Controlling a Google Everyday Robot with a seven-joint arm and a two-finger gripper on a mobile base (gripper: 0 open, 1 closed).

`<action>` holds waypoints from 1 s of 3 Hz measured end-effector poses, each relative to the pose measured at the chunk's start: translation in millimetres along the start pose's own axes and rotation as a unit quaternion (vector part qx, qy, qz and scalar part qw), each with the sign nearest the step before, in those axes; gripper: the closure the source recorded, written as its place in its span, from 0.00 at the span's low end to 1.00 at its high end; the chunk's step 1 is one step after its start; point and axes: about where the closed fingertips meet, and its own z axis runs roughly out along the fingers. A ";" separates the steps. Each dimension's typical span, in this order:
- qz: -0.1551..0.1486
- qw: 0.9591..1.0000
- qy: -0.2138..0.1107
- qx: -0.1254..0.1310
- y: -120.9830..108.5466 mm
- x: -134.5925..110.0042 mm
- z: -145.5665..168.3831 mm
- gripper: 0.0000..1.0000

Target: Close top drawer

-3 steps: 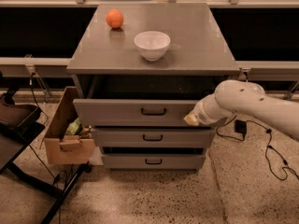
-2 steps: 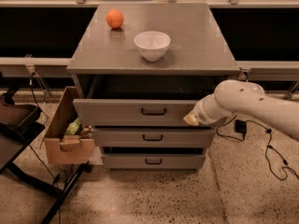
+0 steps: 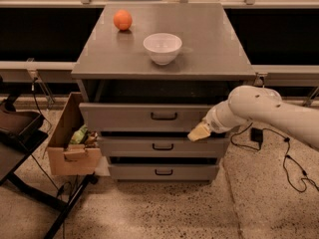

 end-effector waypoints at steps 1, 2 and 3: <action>0.000 1.000 0.000 0.000 0.1 0.0 0.1 0.00; 0.001 1.000 0.003 -0.001 1.0 -0.2 2.1 0.00; -0.017 0.999 0.031 -0.018 15.9 -7.8 10.1 0.00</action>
Offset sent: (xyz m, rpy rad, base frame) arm 0.0000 0.0000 0.0000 0.0000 0.0000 0.0000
